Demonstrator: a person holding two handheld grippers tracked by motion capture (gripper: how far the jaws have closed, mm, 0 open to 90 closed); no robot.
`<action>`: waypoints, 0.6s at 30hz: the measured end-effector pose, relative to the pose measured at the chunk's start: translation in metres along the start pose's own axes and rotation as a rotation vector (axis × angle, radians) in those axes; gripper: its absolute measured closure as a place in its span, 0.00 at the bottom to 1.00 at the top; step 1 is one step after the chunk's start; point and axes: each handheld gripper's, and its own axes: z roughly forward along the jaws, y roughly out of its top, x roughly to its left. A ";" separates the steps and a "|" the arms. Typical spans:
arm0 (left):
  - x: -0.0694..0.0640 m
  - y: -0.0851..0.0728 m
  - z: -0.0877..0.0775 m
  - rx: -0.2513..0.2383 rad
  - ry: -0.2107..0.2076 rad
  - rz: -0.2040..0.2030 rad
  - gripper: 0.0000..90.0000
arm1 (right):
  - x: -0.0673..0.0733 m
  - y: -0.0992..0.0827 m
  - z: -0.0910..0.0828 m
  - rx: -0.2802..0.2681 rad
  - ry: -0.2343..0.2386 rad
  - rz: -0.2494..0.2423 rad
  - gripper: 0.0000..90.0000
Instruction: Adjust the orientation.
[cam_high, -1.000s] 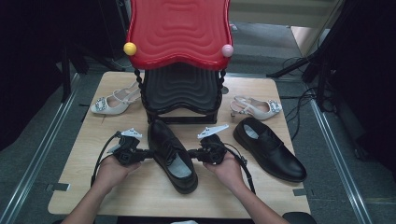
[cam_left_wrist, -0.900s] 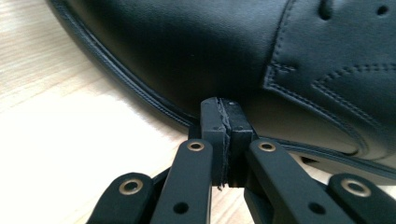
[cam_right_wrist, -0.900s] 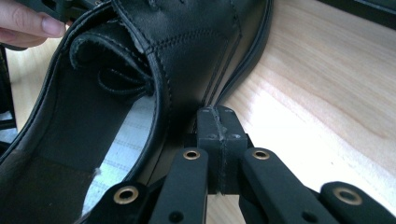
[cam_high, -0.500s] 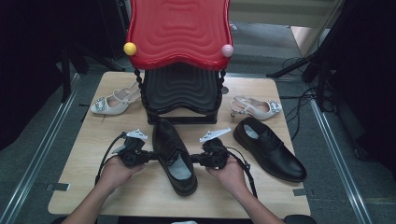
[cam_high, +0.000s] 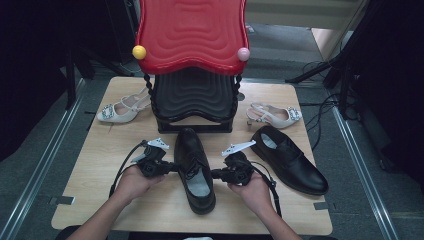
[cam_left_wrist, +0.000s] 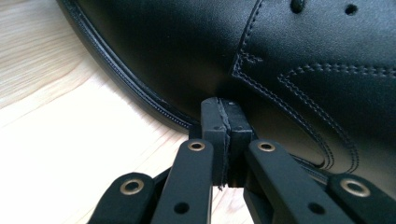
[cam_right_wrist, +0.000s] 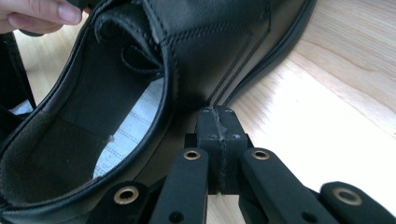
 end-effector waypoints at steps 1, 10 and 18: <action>-0.002 0.001 0.002 0.001 -0.004 0.000 1.00 | -0.002 -0.001 -0.002 -0.002 -0.002 -0.001 1.00; -0.011 0.015 0.017 -0.005 -0.009 0.004 1.00 | -0.012 -0.008 -0.013 -0.006 -0.030 0.040 1.00; -0.017 0.020 0.025 -0.007 -0.039 0.001 1.00 | -0.022 -0.011 -0.018 -0.002 -0.056 0.073 1.00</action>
